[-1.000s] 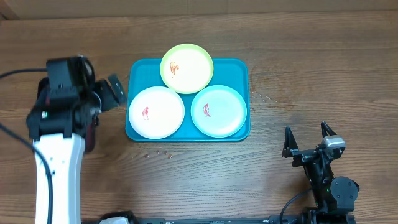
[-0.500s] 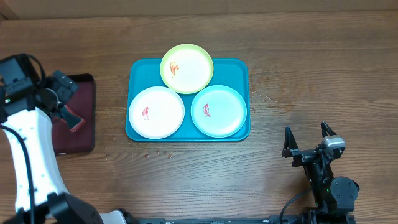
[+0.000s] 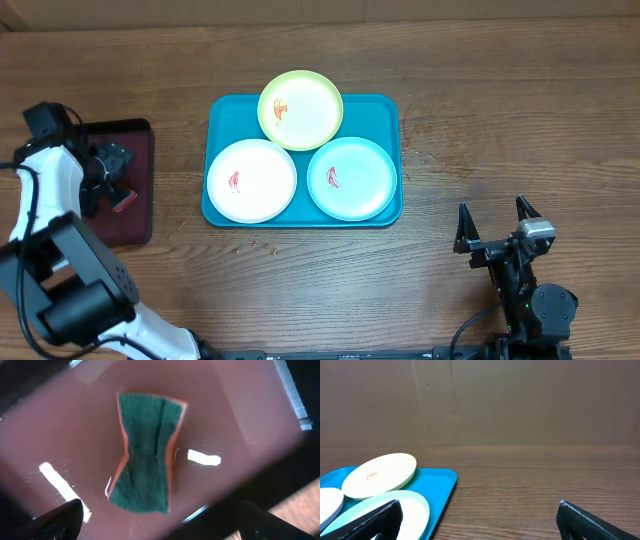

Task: Clean dirty plates on tray and stack at the side
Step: 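Lower the left gripper and grasp the green-orange sponge in the water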

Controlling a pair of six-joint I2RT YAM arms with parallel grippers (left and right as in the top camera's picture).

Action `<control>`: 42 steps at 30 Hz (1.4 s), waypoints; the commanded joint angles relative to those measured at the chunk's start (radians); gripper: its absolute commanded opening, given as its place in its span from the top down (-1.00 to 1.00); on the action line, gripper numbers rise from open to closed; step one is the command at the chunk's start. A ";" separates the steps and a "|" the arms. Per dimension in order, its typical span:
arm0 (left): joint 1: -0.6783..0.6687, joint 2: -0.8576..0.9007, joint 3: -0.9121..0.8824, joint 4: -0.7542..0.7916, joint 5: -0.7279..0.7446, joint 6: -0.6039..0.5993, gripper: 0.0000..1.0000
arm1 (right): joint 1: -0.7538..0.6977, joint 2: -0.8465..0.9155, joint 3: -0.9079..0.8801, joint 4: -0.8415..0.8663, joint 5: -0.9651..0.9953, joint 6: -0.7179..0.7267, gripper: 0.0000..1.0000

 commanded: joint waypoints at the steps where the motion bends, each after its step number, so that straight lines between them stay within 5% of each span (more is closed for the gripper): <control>1: 0.006 0.045 0.020 0.007 0.005 0.057 -0.95 | 0.004 -0.012 -0.010 0.004 0.006 -0.007 -1.00; 16: 0.027 0.139 0.019 0.015 0.001 0.204 -0.82 | 0.004 -0.012 -0.010 0.004 0.006 -0.007 -1.00; 18: 0.035 0.151 0.019 0.016 0.001 0.205 -0.64 | 0.003 -0.012 -0.010 0.004 0.006 -0.007 -1.00; 27: 0.050 0.155 0.019 0.016 0.009 0.211 0.92 | 0.004 -0.012 -0.010 0.004 0.007 -0.007 -1.00; 29: 0.050 0.155 0.019 0.022 0.009 0.211 0.84 | 0.004 -0.012 -0.010 0.004 0.006 -0.007 -1.00; 30: 0.050 0.155 0.019 0.029 0.008 0.211 0.62 | 0.004 -0.012 -0.010 0.004 0.007 -0.007 -1.00; 31: 0.050 0.155 0.019 0.037 0.008 0.211 0.13 | 0.004 -0.012 -0.010 0.004 0.006 -0.007 -1.00; 32: 0.050 0.155 0.019 0.050 0.008 0.211 -0.77 | 0.004 -0.012 -0.010 0.004 0.006 -0.007 -1.00; 33: 0.050 0.155 0.019 0.062 0.008 0.211 -1.00 | 0.004 -0.012 -0.010 0.004 0.006 -0.007 -1.00; 41: 0.050 0.155 0.019 0.137 -0.005 0.309 -0.99 | 0.004 -0.012 -0.010 0.004 0.006 -0.007 -1.00; 42: 0.050 0.155 0.019 0.137 -0.005 0.333 -0.88 | 0.004 -0.012 -0.010 0.004 0.007 -0.007 -1.00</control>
